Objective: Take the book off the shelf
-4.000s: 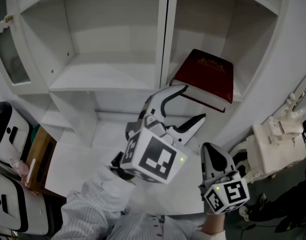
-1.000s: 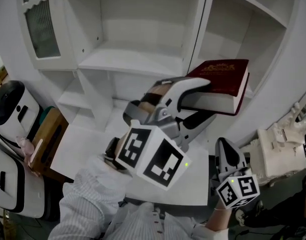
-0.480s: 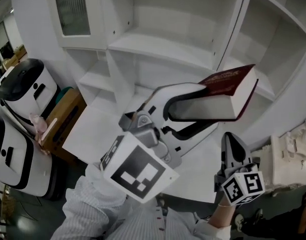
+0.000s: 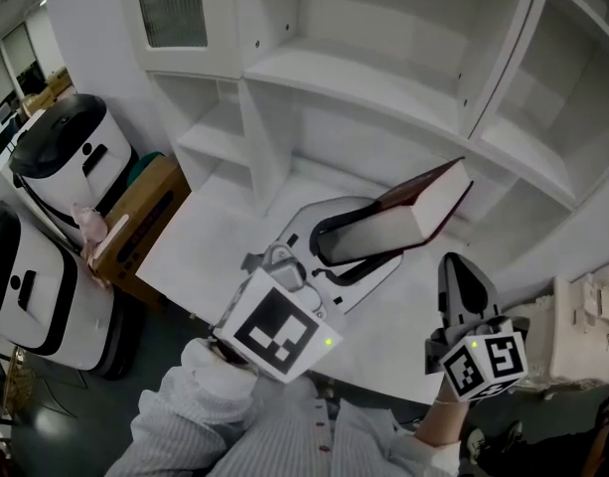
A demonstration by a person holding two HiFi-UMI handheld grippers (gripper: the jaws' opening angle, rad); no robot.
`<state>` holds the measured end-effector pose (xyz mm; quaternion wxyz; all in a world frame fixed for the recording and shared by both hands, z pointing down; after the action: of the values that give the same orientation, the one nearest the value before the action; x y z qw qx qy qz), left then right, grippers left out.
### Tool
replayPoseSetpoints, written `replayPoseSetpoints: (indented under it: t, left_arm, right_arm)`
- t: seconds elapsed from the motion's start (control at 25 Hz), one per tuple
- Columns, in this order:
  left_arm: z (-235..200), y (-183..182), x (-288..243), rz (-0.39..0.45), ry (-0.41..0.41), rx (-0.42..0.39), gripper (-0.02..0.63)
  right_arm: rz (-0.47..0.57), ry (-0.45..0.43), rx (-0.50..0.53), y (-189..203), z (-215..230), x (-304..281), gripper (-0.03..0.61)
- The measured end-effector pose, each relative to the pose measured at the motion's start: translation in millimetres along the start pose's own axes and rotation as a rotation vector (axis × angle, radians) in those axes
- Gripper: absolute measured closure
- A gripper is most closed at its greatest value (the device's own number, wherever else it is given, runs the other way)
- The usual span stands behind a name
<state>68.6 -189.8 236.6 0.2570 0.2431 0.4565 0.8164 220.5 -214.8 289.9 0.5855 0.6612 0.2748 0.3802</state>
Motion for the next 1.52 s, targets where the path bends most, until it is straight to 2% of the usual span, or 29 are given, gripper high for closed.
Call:
replayPoseSetpoints:
  t: [0.4, 0.8, 1.08, 1.52]
  left_arm:
    - [14, 85, -4, -0.106, -0.026, 0.147, 0.382]
    - [27, 140, -6, -0.177, -0.043, 0.264, 0.382]
    - [35, 164, -4, -0.200, -0.025, 0.309, 0.382]
    - [33, 172, 3, -0.191, -0.005, 0.341, 0.382]
  right_arm:
    - [-0.043, -0.035, -0.002, 24, -8, -21, 0.563]
    - [-0.096, -0.055, -0.007, 49, -16, -33, 0.563]
    - [-0.122, -0.051, -0.009, 63, -19, -37, 0.563]
    - [-0.132, -0.039, -0.010, 74, -29, -42, 0.563]
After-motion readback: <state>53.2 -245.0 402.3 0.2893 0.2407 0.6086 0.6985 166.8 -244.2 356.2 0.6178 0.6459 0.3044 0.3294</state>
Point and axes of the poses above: the fingertips, and each gripper's own axes: x backward along the fingers, z to its right, y out of its underside, the point moved 4 cm from there along x, backward along the fingers, and after that the axes turned 11 degrees about z, right-handed, at the moved point
